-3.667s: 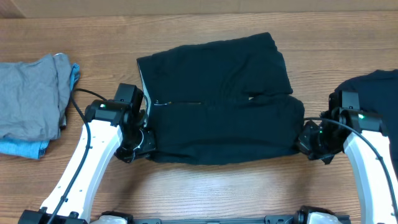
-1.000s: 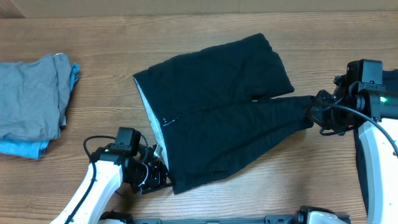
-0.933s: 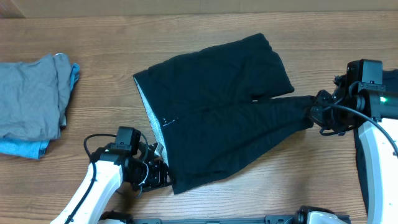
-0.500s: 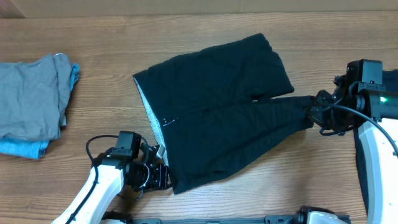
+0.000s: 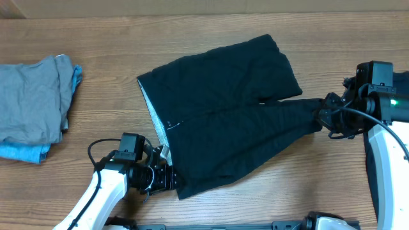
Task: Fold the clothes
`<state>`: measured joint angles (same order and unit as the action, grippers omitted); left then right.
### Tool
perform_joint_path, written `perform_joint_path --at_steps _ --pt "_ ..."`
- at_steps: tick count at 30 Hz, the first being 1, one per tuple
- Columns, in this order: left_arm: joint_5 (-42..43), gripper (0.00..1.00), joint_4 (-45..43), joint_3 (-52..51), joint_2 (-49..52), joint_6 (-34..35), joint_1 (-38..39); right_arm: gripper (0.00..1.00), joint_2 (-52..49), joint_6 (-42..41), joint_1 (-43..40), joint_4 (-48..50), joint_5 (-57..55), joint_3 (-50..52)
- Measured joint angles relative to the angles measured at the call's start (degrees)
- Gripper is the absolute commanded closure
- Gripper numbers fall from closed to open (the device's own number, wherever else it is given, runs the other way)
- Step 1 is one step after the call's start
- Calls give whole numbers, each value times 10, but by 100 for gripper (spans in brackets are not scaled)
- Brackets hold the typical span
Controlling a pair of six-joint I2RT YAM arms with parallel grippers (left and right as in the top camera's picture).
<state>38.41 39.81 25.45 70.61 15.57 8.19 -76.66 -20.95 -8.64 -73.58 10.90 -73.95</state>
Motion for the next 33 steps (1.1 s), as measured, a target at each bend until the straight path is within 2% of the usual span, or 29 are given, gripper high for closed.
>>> perform_joint_path --at_steps 6,11,14,25,30,31,33 --pt "19 42 -26 -3 0 15 12 92 0 0 0 -5 0 0" --pt "19 43 -28 -22 0 17 20 92 0 0 0 -5 0 0" --pt "19 47 -28 -23 0 20 20 92 0 0 0 -5 0 0" --pt "37 46 -33 -23 2 26 20 92 0 0 0 -1 0 0" --pt "45 47 -57 -25 3 43 52 92 0 0 0 -1 0 0" --pt "45 50 -61 -25 3 49 60 92 0 0 0 -1 0 0" --pt "45 72 -66 -25 3 56 73 92 0 0 0 -1 0 0"
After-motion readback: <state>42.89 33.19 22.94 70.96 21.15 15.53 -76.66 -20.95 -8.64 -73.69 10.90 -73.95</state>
